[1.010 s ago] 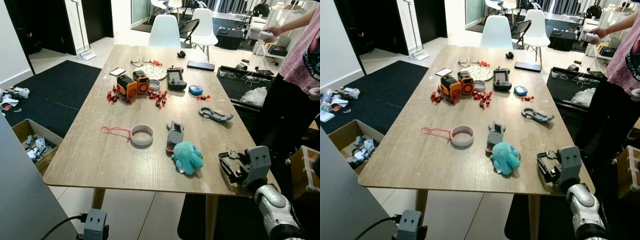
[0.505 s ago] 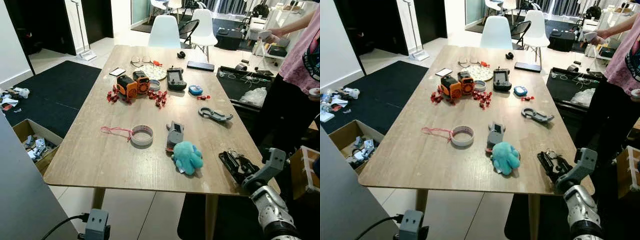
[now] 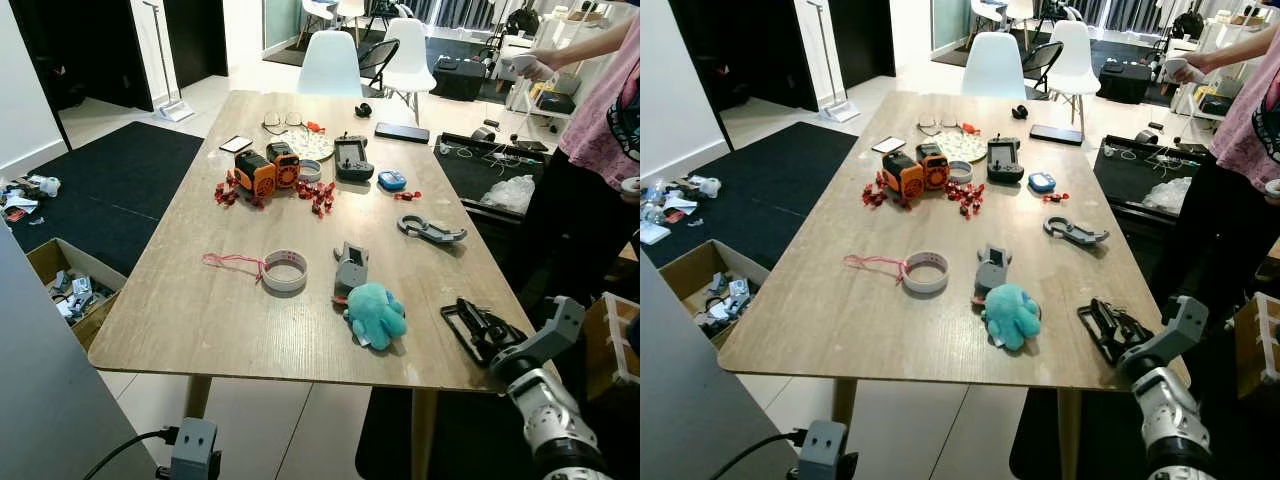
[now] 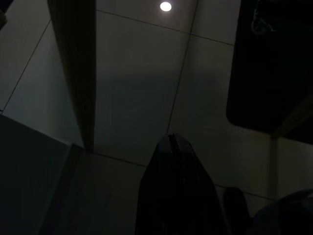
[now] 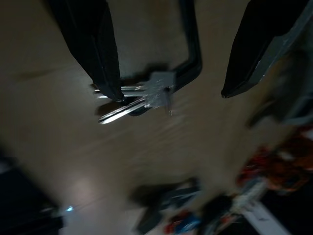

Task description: Hang keys on a hook

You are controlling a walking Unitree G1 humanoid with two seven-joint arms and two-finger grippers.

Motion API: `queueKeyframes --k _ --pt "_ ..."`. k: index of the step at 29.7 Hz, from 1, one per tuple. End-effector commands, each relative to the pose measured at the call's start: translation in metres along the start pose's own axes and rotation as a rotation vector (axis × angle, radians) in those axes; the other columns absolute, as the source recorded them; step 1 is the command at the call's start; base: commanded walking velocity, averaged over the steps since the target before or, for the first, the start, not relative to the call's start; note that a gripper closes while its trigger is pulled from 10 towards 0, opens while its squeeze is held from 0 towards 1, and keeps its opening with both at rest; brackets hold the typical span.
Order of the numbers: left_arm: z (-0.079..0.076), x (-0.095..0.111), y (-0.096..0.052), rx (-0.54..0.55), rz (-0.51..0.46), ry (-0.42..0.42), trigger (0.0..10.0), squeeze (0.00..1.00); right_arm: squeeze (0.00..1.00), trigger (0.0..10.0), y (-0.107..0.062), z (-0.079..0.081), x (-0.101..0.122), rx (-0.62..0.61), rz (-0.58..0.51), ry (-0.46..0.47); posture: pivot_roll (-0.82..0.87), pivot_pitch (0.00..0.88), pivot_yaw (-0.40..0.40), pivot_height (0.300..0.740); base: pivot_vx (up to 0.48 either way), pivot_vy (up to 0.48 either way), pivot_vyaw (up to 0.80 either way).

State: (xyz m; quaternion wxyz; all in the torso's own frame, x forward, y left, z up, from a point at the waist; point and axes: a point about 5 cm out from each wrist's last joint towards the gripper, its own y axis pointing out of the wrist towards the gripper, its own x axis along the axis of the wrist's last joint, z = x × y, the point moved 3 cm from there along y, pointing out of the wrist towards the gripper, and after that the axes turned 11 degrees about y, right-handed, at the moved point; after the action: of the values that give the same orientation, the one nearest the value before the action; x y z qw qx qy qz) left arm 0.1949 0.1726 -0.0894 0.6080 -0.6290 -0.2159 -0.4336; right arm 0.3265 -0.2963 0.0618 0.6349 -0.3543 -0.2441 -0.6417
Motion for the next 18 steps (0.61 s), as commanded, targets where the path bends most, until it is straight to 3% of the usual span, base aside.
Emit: queueKeyframes --k 1,7,18 --pt "0.004 -0.009 -0.005 -0.006 0.036 0.016 10.0 0.0 0.0 10.0 -0.004 -0.016 0.011 -0.105 -0.038 -0.035 0.05 0.033 -0.042 0.74 0.0 0.0 0.0" --pt "0.002 -0.011 -0.006 -0.009 0.044 0.017 10.0 0.0 0.0 10.0 -0.007 -0.027 0.019 -0.164 -0.044 -0.077 0.06 0.03 -0.046 0.74 0.0 0.0 0.0" --pt "0.001 -0.014 -0.007 -0.015 0.06 0.029 10.0 0.0 0.0 10.0 -0.005 -0.022 0.015 -0.16 -0.026 -0.152 0.06 0.028 -0.046 0.74 0.0 0.0 0.0"
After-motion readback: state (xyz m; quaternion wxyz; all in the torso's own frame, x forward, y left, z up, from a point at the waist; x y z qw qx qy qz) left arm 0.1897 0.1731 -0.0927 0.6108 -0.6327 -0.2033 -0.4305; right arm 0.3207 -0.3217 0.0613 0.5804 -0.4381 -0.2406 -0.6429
